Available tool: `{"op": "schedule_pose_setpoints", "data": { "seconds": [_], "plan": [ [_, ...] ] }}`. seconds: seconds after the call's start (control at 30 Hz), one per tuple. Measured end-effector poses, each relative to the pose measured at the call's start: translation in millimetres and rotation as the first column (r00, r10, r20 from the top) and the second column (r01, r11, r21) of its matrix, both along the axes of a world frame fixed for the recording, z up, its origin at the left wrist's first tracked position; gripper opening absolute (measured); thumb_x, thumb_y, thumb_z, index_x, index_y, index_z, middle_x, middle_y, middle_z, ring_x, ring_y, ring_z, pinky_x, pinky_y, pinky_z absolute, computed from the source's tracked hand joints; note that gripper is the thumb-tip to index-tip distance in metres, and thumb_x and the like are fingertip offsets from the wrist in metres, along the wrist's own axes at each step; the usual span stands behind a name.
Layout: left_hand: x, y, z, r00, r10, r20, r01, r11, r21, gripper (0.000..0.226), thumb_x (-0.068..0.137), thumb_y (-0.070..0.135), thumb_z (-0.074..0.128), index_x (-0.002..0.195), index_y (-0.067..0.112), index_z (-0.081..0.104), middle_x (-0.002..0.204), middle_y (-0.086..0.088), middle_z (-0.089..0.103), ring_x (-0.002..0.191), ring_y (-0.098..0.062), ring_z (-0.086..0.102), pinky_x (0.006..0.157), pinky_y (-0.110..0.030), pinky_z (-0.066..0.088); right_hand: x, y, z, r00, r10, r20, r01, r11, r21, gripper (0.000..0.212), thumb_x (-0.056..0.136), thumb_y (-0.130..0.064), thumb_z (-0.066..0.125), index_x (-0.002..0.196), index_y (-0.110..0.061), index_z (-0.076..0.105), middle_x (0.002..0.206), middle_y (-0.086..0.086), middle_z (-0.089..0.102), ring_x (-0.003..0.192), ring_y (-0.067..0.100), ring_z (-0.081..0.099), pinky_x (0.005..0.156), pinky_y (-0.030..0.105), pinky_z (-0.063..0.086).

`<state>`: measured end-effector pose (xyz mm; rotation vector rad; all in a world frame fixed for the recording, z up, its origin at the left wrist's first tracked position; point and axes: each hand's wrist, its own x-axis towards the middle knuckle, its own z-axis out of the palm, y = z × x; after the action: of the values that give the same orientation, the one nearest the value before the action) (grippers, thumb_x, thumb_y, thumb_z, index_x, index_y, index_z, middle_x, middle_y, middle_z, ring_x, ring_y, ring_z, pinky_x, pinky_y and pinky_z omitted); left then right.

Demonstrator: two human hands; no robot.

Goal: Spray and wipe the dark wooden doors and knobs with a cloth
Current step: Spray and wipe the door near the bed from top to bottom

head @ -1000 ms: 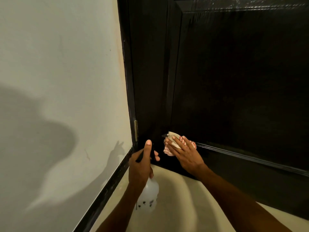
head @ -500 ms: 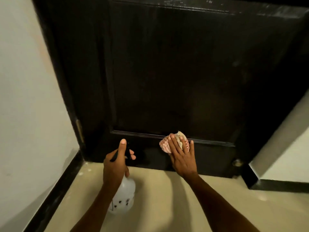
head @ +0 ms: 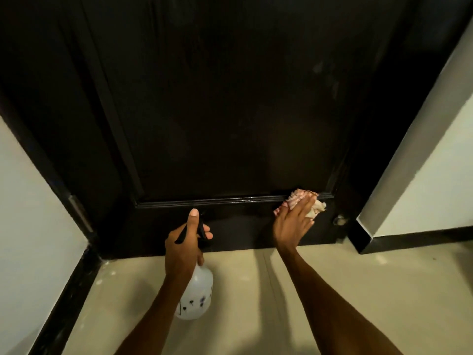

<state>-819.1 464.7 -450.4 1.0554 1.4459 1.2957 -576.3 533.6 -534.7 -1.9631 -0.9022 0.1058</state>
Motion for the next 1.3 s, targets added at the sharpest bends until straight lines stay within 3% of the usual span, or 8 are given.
{"op": "schedule_pose_setpoints", "data": {
  "seconds": [0.13, 0.27, 0.47, 0.7, 1.0, 1.13, 1.23, 1.3],
  "plan": [
    [-20.0, -6.8, -11.2, 0.998, 0.054, -0.034, -0.055, 0.998, -0.025, 0.063, 0.097, 0.065, 0.046, 0.088, 0.009, 0.074, 0.079, -0.008, 0.077, 0.053, -0.026, 0.053, 0.048, -0.031, 0.040, -67.8, 3.9, -4.6, 0.997, 0.081, 0.010, -0.081, 0.997, 0.017, 0.076, 0.105, -0.028, 0.043, 0.160, -0.011, -0.006, 0.170, 0.008, -0.008, 0.155, 0.038, 0.005, 0.122, 0.061, 0.013],
    [-29.8, -9.7, -7.6, 0.997, 0.050, -0.055, -0.049, 0.999, 0.013, 0.069, 0.085, 0.071, 0.043, 0.087, 0.010, 0.075, 0.079, -0.007, 0.077, 0.055, -0.029, 0.053, 0.051, -0.032, 0.042, -114.4, 0.9, -20.1, 0.944, 0.258, 0.204, -0.252, 0.966, -0.059, 0.078, 0.103, -0.035, 0.041, 0.160, -0.018, -0.010, 0.170, 0.006, -0.012, 0.155, 0.039, 0.003, 0.123, 0.057, 0.007],
    [16.8, -7.8, 1.4, 0.996, -0.060, -0.064, 0.064, 0.996, 0.062, 0.060, 0.099, 0.059, 0.047, 0.080, 0.009, 0.074, 0.074, -0.009, 0.076, 0.040, -0.013, 0.049, 0.042, -0.027, 0.038, -35.5, -7.3, -8.3, 0.987, 0.102, 0.123, -0.093, 0.993, -0.073, 0.070, 0.102, -0.042, 0.023, 0.162, -0.021, -0.004, 0.170, -0.002, -0.006, 0.154, 0.038, 0.017, 0.122, 0.059, 0.008],
    [79.8, -6.3, 10.5, 0.984, -0.179, -0.021, 0.180, 0.978, 0.106, 0.067, 0.100, 0.064, 0.045, 0.078, 0.007, 0.074, 0.078, -0.008, 0.076, 0.038, -0.023, 0.045, 0.044, -0.030, 0.041, 68.4, -22.2, 4.8, 0.998, 0.035, 0.061, -0.033, 0.999, -0.022, 0.072, 0.107, -0.031, 0.040, 0.163, -0.022, -0.004, 0.170, 0.001, -0.011, 0.156, 0.033, 0.005, 0.121, 0.061, 0.010],
    [136.4, 7.9, 57.8, 0.963, -0.265, 0.037, 0.261, 0.961, 0.094, 0.072, 0.102, 0.066, 0.044, 0.082, 0.004, 0.073, 0.076, -0.008, 0.076, 0.035, -0.023, 0.043, 0.042, -0.029, 0.039, 75.6, -9.4, 91.5, 0.995, 0.084, -0.056, -0.054, 0.909, 0.413, 0.065, 0.106, -0.006, 0.041, 0.160, -0.023, 0.009, 0.169, 0.001, -0.001, 0.154, 0.017, -0.003, 0.123, 0.028, 0.007],
    [143.7, 11.8, 73.5, 0.956, -0.292, 0.012, 0.289, 0.949, 0.125, 0.071, 0.102, 0.067, 0.043, 0.082, 0.006, 0.073, 0.075, -0.007, 0.077, 0.036, -0.022, 0.045, 0.041, -0.029, 0.041, 87.1, 11.1, 144.0, 0.997, 0.067, 0.030, -0.074, 0.873, 0.482, 0.065, 0.107, -0.023, 0.040, 0.161, -0.028, 0.003, 0.170, -0.002, 0.000, 0.157, 0.028, 0.002, 0.125, 0.038, 0.013],
    [145.2, 11.1, 79.5, 0.951, -0.309, -0.027, 0.310, 0.942, 0.126, 0.071, 0.100, 0.069, 0.043, 0.081, 0.008, 0.074, 0.075, -0.005, 0.078, 0.037, -0.024, 0.047, 0.042, -0.029, 0.042, 85.4, 4.8, 106.1, 0.998, 0.030, 0.059, -0.051, 0.918, 0.393, 0.063, 0.107, -0.042, 0.033, 0.157, -0.046, -0.006, 0.170, -0.009, 0.003, 0.152, 0.033, 0.022, 0.117, 0.056, 0.033],
    [143.1, 10.1, 84.4, 0.940, -0.337, -0.056, 0.341, 0.931, 0.130, 0.071, 0.099, 0.070, 0.043, 0.080, 0.009, 0.075, 0.076, -0.004, 0.078, 0.038, -0.024, 0.048, 0.044, -0.029, 0.043, 76.1, -11.4, 62.8, 0.999, 0.023, -0.049, -0.008, 0.959, 0.283, 0.063, 0.109, -0.039, 0.035, 0.154, -0.046, -0.008, 0.170, -0.008, 0.004, 0.150, 0.031, 0.027, 0.117, 0.054, 0.034]
  ]
}}
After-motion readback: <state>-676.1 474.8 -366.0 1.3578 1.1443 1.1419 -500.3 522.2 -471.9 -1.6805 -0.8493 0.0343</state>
